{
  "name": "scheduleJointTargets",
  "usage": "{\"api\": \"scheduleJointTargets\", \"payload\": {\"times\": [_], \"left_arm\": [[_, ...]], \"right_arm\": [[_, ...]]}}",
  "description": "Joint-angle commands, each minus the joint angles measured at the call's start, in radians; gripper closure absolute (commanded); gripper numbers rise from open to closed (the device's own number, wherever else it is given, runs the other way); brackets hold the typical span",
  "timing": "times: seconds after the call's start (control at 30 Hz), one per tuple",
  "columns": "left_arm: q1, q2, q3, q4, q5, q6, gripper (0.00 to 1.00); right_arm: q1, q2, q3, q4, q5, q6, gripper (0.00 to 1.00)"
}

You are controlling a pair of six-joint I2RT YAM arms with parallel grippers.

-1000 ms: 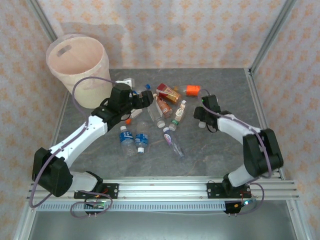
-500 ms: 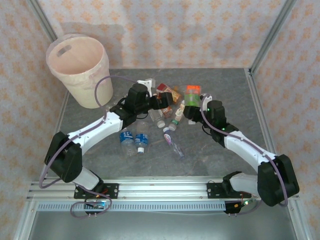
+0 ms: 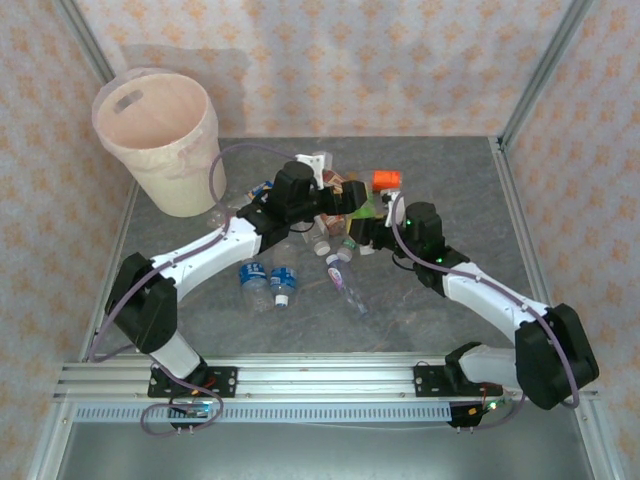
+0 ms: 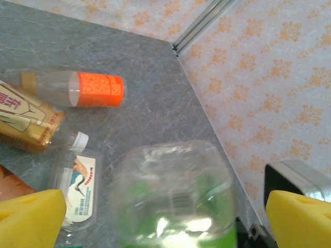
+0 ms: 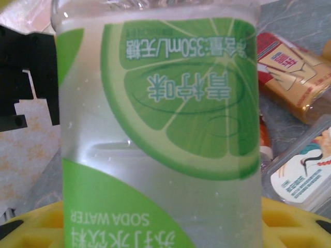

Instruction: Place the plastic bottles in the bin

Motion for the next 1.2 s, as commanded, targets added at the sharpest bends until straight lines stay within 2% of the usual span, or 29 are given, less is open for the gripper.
{"api": "scheduleJointTargets", "payload": {"times": [0.0,0.1,0.47,0.63,0.7,0.8,0.87,0.93,1.0,1.1,1.17], "left_arm": [[-0.017,0.023,0.066,-0.101,-0.112,-0.017,0.0],[-0.02,0.033,0.09,-0.155,-0.159,-0.026,0.07],[-0.026,0.1,0.164,-0.192,-0.028,-0.013,0.31],[-0.025,0.104,0.184,-0.227,-0.034,-0.002,0.44],[-0.025,0.092,0.181,-0.217,-0.036,-0.003,0.47],[-0.02,0.062,0.178,-0.217,-0.06,0.013,0.5],[-0.01,0.03,0.166,-0.217,-0.101,0.029,0.5],[0.007,0.001,0.15,-0.217,-0.138,0.04,0.51],[0.038,-0.028,0.138,-0.219,-0.164,0.045,0.52],[0.085,-0.081,0.122,-0.228,-0.215,0.072,0.54],[0.112,-0.128,0.12,-0.249,-0.27,0.134,0.54]], "right_arm": [[0.016,0.006,0.042,0.08,-0.026,-0.001,0.51],[0.021,0.004,0.045,0.092,-0.021,0.002,0.51],[0.023,0.015,0.056,0.139,-0.077,-0.024,0.49],[0.023,0.01,0.065,0.101,-0.07,-0.056,0.48],[0.023,-0.001,0.062,0.089,-0.064,-0.068,0.44],[0.024,-0.037,0.045,0.081,-0.04,-0.086,0.29],[0.023,-0.072,0.03,0.071,-0.016,-0.095,0.21],[0.023,-0.108,0.015,0.063,0.015,-0.099,0.16],[0.024,-0.148,-0.008,0.069,0.053,-0.098,0.02],[0.024,-0.201,-0.041,0.076,0.184,-0.076,0.01],[0.024,-0.225,-0.057,0.062,0.33,-0.04,0.01]]}}
